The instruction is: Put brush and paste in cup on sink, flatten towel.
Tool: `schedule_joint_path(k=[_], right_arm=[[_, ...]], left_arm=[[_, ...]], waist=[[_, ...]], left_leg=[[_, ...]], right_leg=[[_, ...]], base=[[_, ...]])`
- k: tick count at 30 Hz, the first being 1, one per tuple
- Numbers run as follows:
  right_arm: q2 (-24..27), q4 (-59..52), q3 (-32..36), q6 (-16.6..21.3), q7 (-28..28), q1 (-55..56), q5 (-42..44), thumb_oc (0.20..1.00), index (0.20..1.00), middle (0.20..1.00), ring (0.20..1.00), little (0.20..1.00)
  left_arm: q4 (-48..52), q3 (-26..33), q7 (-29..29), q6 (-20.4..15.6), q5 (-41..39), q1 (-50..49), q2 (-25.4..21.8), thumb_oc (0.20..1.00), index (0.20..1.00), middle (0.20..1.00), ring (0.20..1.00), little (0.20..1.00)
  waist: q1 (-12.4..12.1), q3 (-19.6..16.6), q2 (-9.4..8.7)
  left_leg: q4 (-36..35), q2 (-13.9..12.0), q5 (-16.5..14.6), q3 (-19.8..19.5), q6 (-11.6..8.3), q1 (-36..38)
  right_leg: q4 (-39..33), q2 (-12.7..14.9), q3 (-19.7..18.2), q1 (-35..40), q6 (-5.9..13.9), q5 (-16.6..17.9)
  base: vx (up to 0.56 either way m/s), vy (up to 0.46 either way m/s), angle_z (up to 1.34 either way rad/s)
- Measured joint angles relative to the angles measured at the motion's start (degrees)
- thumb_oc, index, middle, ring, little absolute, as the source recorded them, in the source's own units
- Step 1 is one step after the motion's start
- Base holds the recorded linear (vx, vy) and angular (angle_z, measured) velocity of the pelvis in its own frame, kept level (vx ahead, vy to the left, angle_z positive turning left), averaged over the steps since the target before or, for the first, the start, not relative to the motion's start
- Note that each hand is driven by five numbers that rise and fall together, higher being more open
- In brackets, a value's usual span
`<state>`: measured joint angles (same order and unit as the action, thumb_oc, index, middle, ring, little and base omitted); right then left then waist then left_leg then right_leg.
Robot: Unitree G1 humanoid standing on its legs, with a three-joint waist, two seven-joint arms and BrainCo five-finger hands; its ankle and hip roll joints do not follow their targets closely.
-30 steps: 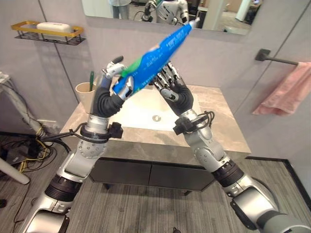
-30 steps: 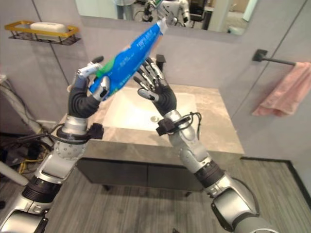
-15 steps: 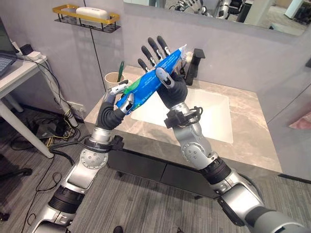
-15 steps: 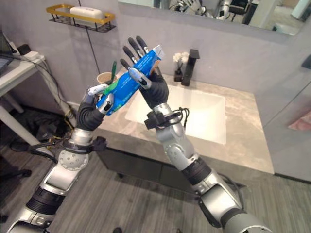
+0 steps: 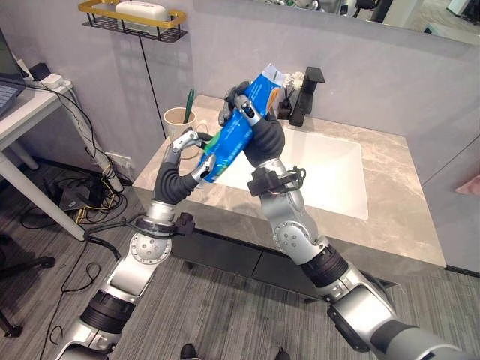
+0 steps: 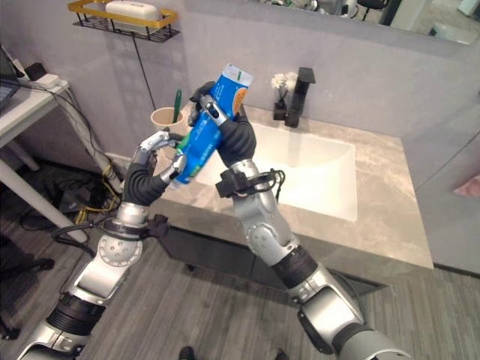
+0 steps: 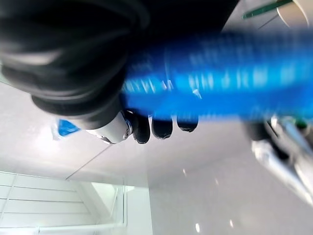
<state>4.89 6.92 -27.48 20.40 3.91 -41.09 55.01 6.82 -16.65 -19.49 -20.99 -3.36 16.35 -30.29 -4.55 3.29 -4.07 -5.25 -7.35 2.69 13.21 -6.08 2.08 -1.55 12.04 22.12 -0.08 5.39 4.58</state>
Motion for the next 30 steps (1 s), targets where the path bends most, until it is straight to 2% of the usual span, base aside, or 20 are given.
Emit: schedule_joint_path(k=[3, 5, 6, 9, 10, 11, 12, 13, 14, 16, 17, 18, 21, 22, 23, 24, 25, 27, 30], right_arm=[[0.77, 0.26, 2.12, 0.41, 1.48, 0.07, -0.49, 0.2, 0.2, 0.2, 0.2, 0.2], [1.74, 0.24, 3.24, 1.26, 2.51, 0.16, -1.98, 0.2, 0.2, 0.2, 0.2, 0.2], [2.34, 0.15, 4.29, 1.35, 3.37, 0.27, -3.02, 0.2, 0.2, 0.2, 0.2, 0.2], [4.13, 0.03, 7.04, 2.0, 4.89, 0.52, -4.29, 0.2, 0.2, 0.2, 0.2, 0.2], [4.56, 0.09, 8.01, 2.09, 5.52, 0.29, -5.28, 0.2, 0.2, 0.2, 0.2, 0.2], [4.4, 0.11, 9.02, 2.44, 6.22, 0.29, -6.29, 0.2, 0.2, 0.2, 0.2, 0.2], [5.04, 0.11, 9.5, 2.47, 6.7, 0.18, -6.63, 0.2, 0.2, 0.2, 0.2, 0.2], [6.49, 0.21, 10.47, 2.48, 7.42, 0.06, -7.37, 0.2, 0.2, 0.2, 0.2, 0.2], [7.7, 0.36, 11.34, 2.54, 7.62, -0.07, -7.93, 0.2, 0.2, 0.2, 0.2, 0.2], [9.49, 0.67, 12.78, 2.55, 8.7, -0.78, -8.73, 0.2, 0.2, 0.2, 0.2, 0.2], [10.42, 1.21, 13.91, 3.13, 9.23, -1.2, -9.27, 0.2, 0.2, 0.2, 0.2, 0.2], [11.41, 1.45, 14.46, 3.27, 9.84, -1.41, -10.19, 0.2, 0.2, 0.2, 0.2, 0.2], [14.28, 2.48, 15.18, 3.57, 11.09, -2.06, -12.94, 0.2, 0.2, 0.2, 0.2, 0.2], [14.98, 3.48, 15.27, 3.63, 11.54, -2.7, -13.8, 0.2, 0.2, 0.2, 0.2, 0.2], [15.49, 4.3, 15.35, 3.63, 12.03, -3.19, -14.43, 0.2, 0.2, 0.2, 0.2, 0.2], [15.67, 4.7, 15.57, 3.64, 12.23, -3.32, -14.76, 0.2, 0.2, 0.2, 0.2, 0.2], [17.0, 5.8, 15.91, 3.62, 12.52, -3.24, -15.45, 0.2, 0.2, 0.2, 0.2, 0.2], [18.36, 5.92, 17.16, 3.63, 12.82, -3.2, -15.44, 0.2, 0.2, 0.2, 0.2, 0.2], [21.8, 5.97, 19.0, 3.62, 13.65, -3.52, -16.14, 0.2, 0.2, 0.2, 0.2, 0.2]], left_arm=[[0.0, 0.29, -0.49, 0.0, 0.05, -0.49, -0.02, 1.0, 1.0, 1.0, 1.0, 1.0], [-0.06, 0.39, -0.52, 0.06, 0.06, -1.47, -0.02, 1.0, 1.0, 1.0, 1.0, 1.0], [-0.19, 0.68, -0.51, 0.04, 0.04, -2.8, -0.01, 1.0, 1.0, 1.0, 1.0, 1.0], [-0.27, 2.17, -0.42, 0.09, -0.04, -6.11, -0.54, 1.0, 1.0, 1.0, 1.0, 1.0], [-0.69, 3.45, -0.35, -0.11, -0.13, -7.24, -0.65, 1.0, 1.0, 1.0, 1.0, 1.0], [-1.58, 4.78, -0.24, 0.0, -0.21, -8.48, -0.72, 1.0, 1.0, 1.0, 1.0, 1.0], [-2.36, 5.96, -0.11, 0.0, -0.37, -10.01, -0.91, 1.0, 1.0, 1.0, 1.0, 1.0], [-4.07, 7.51, 0.1, -0.03, -0.7, -12.13, -1.04, 1.0, 1.0, 1.0, 1.0, 1.0], [-5.81, 8.12, 0.29, 0.17, -0.83, -13.05, -1.15, 1.0, 1.0, 1.0, 1.0, 1.0], [-7.95, 9.59, 0.82, 0.55, -1.32, -15.92, -1.63, 1.0, 1.0, 1.0, 1.0, 1.0], [-9.08, 9.85, 1.33, 0.6, -1.73, -18.0, -1.76, 1.0, 1.0, 1.0, 1.0, 1.0], [-9.96, 9.73, 1.82, 0.6, -2.54, -19.21, -1.71, 1.0, 1.0, 1.0, 1.0, 1.0], [-14.07, 9.63, 3.04, 0.87, -3.08, -21.05, -1.35, 1.0, 1.0, 1.0, 1.0, 1.0], [-15.66, 9.56, 3.5, 0.88, -3.33, -21.22, -1.36, 1.0, 1.0, 1.0, 1.0, 1.0], [-16.48, 9.58, 3.92, 0.93, -3.56, -21.51, -1.69, 1.0, 1.0, 1.0, 1.0, 1.0], [-16.54, 9.56, 4.11, 0.98, -3.59, -21.63, -2.2, 1.0, 1.0, 1.0, 1.0, 1.0], [-17.23, 8.96, 5.24, 1.15, -4.52, -23.59, -0.6, 1.0, 1.0, 1.0, 1.0, 1.0], [-17.53, 8.6, 6.37, 1.17, -5.11, -25.03, 0.94, 1.0, 1.0, 1.0, 1.0, 1.0], [-17.43, 8.52, 7.35, 2.1, -5.28, -26.42, 2.48, 1.0, 1.0, 1.0, 1.0, 1.0]], waist=[[-0.02, 1.22, 0.05], [0.21, 2.27, 0.72], [0.07, 2.91, 1.38], [-0.24, 3.11, 1.74], [-1.3, 3.5, 1.56], [-1.24, 3.77, 1.94], [-1.26, 4.06, 2.4], [-1.75, 4.61, 3.28], [-2.17, 4.63, 3.27], [-3.93, 4.64, 2.97], [-4.46, 4.7, 3.06], [-4.48, 4.94, 3.45], [-4.35, 4.96, 3.16], [-4.17, 4.94, 2.69], [-4.3, 4.95, 1.23], [-4.13, 4.98, 0.13], [-5.27, 5.05, 1.22], [-5.08, 4.88, 2.4], [-4.78, 4.96, 2.35]], left_leg=[[0.05, 1.35, -0.51, -0.46, 0.96, 0.8], [1.29, 1.76, -1.3, -1.64, 1.98, 0.71], [2.34, 1.93, -2.09, -2.65, 2.81, 0.77], [3.95, 2.79, -3.0, -4.99, 3.88, 0.46], [4.98, 3.62, -3.47, -5.26, 4.56, 0.0], [6.16, 3.73, -3.95, -6.78, 4.66, -0.1], [6.6, 3.83, -4.2, -7.86, 5.02, -0.15], [6.42, 3.76, -4.59, -9.47, 6.07, 0.05], [6.42, 3.67, -4.58, -10.18, 6.19, -0.14], [6.31, 4.05, -4.56, -10.95, 6.29, -0.16], [6.36, 4.0, -4.56, -11.75, 6.25, -0.23], [6.1, 3.93, -4.88, -13.39, 6.74, -0.28], [5.77, 4.14, -4.63, -16.22, 5.52, -0.29], [5.73, 4.55, -4.95, -17.34, 4.75, -0.25], [5.69, 5.51, -5.29, -18.43, 3.77, -0.24], [5.81, 6.11, -5.51, -19.15, 2.96, -0.27], [6.32, 4.26, -6.37, -20.16, 1.4, -0.2], [6.01, 2.0, -6.43, -21.05, 1.18, -1.27], [6.02, 0.48, -6.4, -22.61, -0.37, -2.44]], right_leg=[[3.87, 2.01, 0.01, -0.64, 0.98, -0.93], [7.88, 3.3, 0.07, -1.25, 1.05, -0.94], [12.17, 4.37, -0.68, -2.25, 1.15, -1.01], [19.91, 6.91, -1.93, -4.22, 1.53, -0.5], [22.85, 8.03, -2.48, -5.12, 1.54, 0.16], [25.75, 8.66, -3.3, -6.01, 1.57, 1.2], [27.41, 8.8, -4.44, -6.44, 2.16, 2.69], [30.67, 8.76, -6.41, -7.87, 3.45, 2.06], [31.34, 8.44, -7.37, -8.26, 4.68, -0.36], [28.4, 8.2, -6.07, -8.8, 5.55, -1.29], [23.31, 8.16, -3.81, -8.31, 5.66, -1.1], [18.98, 7.93, -3.88, -7.92, 5.99, -0.87], [8.49, 7.4, -6.64, -7.82, 7.13, 2.17], [5.53, 6.74, -8.29, -7.66, 6.8, 3.32], [3.81, 6.55, -9.87, -7.42, 6.99, 3.86], [3.52, 6.38, -11.05, -7.03, 6.16, 4.47], [2.08, 3.85, -9.75, -5.45, 2.04, 1.99], [0.07, 1.63, -7.25, -4.13, 1.77, 1.96], [-0.83, 0.12, -5.12, -4.04, 1.01, 2.34]], base=[[0.04, 0.17, 0.1], [0.06, 0.227, 0.3], [0.06, 0.198, 0.45], [0.04, 0.177, 0.45], [0.03, 0.14, 0.41], [0.05, 0.089, 0.48], [0.13, 0.093, 0.61], [0.11, 0.065, 0.58], [0.13, 0.012, 0.5], [0.1, -0.126, 0.35], [0.08, -0.134, 0.43], [0.09, -0.108, 0.54], [0.05, -0.055, 0.59], [0.06, -0.059, 0.61], [0.07, -0.089, 0.58], [0.1, -0.16, 0.5], [0.08, -0.133, 0.34], [0.09, -0.169, 0.37], [0.06, -0.146, 0.29]])
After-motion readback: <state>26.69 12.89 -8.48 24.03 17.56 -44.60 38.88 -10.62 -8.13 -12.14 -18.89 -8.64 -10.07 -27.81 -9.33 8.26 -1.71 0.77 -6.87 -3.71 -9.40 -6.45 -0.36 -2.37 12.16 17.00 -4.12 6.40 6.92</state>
